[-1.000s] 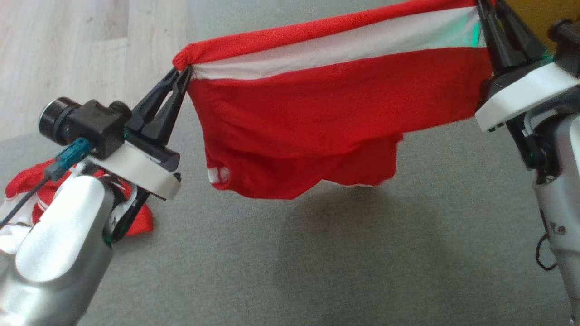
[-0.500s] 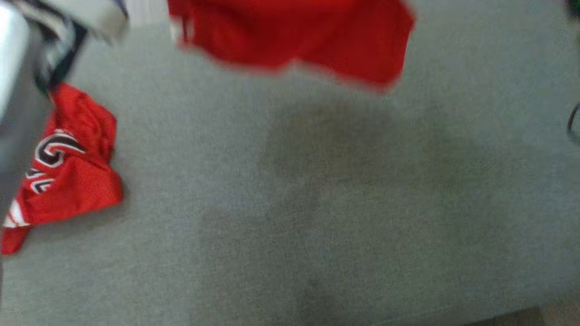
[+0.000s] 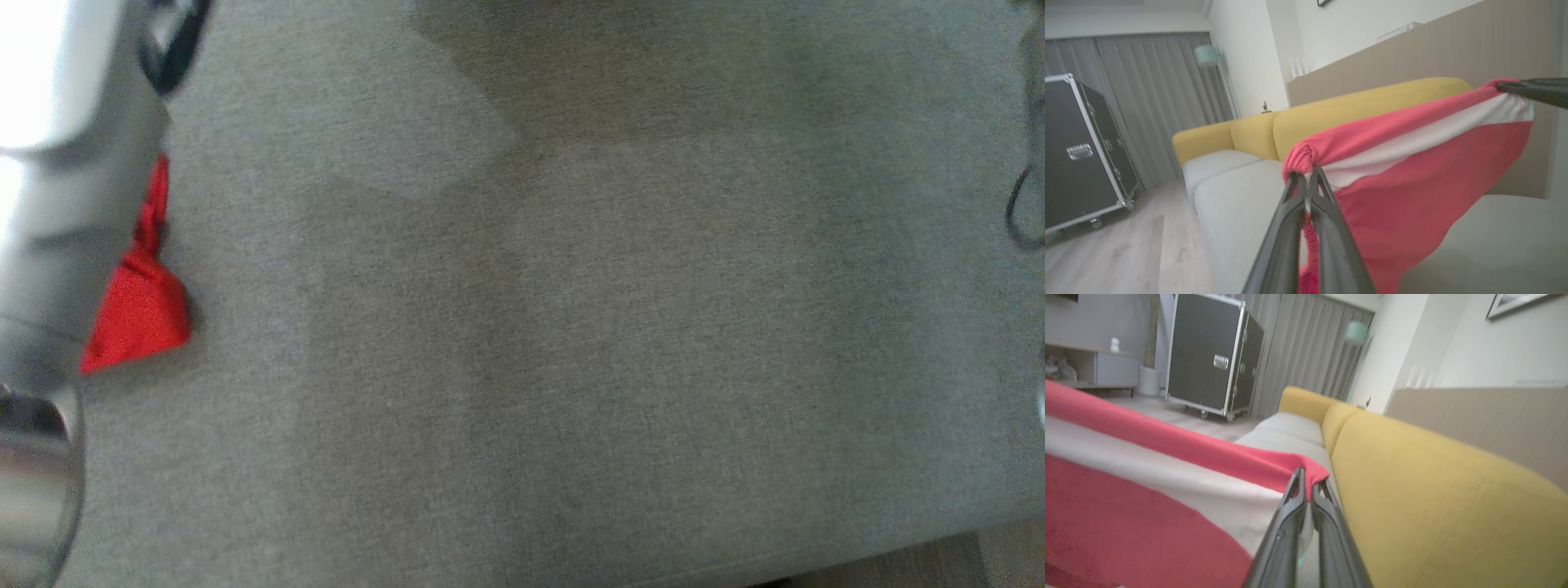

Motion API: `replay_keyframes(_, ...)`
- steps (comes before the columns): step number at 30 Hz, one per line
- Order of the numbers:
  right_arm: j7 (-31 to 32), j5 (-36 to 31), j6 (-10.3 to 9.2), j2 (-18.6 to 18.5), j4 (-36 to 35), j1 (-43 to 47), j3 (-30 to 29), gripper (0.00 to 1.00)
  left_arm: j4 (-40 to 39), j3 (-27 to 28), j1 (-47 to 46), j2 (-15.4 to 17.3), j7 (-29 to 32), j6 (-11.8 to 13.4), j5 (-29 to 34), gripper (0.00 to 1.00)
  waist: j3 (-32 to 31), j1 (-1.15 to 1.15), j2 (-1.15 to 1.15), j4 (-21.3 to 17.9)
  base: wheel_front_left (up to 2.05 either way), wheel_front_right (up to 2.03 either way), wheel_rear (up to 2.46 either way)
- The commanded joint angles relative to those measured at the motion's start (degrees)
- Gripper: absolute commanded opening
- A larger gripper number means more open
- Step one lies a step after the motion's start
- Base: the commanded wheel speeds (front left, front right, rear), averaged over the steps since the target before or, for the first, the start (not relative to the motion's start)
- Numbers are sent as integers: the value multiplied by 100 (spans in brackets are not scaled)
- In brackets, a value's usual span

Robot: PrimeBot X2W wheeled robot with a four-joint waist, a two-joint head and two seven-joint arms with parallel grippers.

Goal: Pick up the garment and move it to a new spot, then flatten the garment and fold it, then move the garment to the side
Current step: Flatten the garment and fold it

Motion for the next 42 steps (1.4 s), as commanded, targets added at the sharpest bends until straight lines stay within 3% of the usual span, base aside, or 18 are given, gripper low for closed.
replay_keyframes(1, -26, -27, -5, 2, 64, 275, 71, 0, -154, 51, 86, 182, -24, 12, -125, 0, 14, 0, 0, 57, 0, 0, 0)
replay_keyframes(8, 213, 589, -5, -56, 1215, 1081, 993, 0, -478, -842, 1508, 282, -27, 11, -756, 0, -386, 0, 0, 174, 0, 0, 0)
replay_keyframes(13, 807, 1407, -5, -317, 1282, 1710, 2198, 0, -695, -1631, 2300, 505, -27, 11, -1158, 0, -812, 0, 0, 244, 0, 0, 0)
replay_keyframes(19, 1651, 2745, -5, -1096, 494, 2283, 3500, 0, -911, -1955, 2857, 679, -28, 11, -1280, 0, -1195, 0, 0, 281, 0, 0, 0)
replay_keyframes(20, 1651, 2745, -5, -1096, 494, 2283, 3500, 0, -911, -1955, 2857, 679, -28, 11, -1280, 0, -1195, 0, 0, 281, 0, 0, 0)
replay_keyframes(30, 2549, 4407, -5, -2410, -1013, 2899, 5177, 0, -1104, -1924, 3803, 678, -28, 11, -1178, 0, -1953, 0, 0, 218, 0, 0, 0)
replay_keyframes(37, 3034, 5396, -5, -2952, -1743, 3317, 5663, 0, -1360, -1952, 4565, 688, -14, 12, -1422, 0, -2425, 0, 0, 113, 0, 0, 0)
replay_keyframes(42, 3065, 5742, -5, -3284, -2102, 3527, 5725, 0, -1764, -2060, 4833, 772, 151, 138, -1473, 0, -2515, 0, 0, 66, 0, 0, 0)
